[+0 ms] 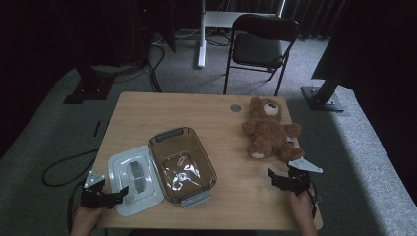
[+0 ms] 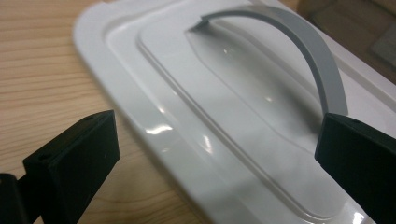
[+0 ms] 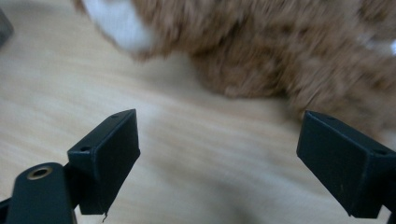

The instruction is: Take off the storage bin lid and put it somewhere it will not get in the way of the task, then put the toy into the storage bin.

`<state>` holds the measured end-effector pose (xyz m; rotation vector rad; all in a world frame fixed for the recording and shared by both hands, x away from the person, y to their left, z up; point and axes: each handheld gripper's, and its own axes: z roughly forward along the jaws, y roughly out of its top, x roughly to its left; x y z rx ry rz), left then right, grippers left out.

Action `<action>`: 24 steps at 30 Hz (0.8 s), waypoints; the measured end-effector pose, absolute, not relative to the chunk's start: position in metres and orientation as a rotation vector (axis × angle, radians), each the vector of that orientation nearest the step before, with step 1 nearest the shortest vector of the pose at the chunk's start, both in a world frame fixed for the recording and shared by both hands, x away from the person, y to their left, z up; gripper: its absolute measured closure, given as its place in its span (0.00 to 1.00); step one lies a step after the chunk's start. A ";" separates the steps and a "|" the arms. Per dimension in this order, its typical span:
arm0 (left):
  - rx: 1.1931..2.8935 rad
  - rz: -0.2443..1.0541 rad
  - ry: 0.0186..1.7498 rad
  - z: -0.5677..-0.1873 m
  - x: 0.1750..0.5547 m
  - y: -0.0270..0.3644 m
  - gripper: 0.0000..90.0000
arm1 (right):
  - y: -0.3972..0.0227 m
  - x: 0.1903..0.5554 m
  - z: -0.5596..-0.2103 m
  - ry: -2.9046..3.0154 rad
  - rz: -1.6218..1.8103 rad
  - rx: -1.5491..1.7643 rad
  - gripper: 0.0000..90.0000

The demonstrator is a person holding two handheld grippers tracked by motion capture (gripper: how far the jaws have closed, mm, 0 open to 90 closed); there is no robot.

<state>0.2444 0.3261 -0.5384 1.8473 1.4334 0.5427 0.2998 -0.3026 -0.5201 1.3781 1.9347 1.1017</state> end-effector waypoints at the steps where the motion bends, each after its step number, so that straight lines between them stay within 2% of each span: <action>1: 1.829 0.560 1.440 -0.538 0.243 0.327 0.01 | -0.305 0.302 -0.514 1.919 1.120 1.383 0.14; 6: 1.781 0.650 1.505 -0.539 0.238 0.336 0.01 | -0.311 0.314 -0.499 1.869 1.151 1.432 0.14; 8: 1.789 0.675 1.536 -0.542 0.237 0.339 0.01 | -0.315 0.330 -0.488 1.843 1.136 1.493 0.14; 24: 1.797 0.647 1.541 -0.552 0.239 0.343 0.01 | -0.302 0.404 -0.462 1.838 1.102 1.618 0.14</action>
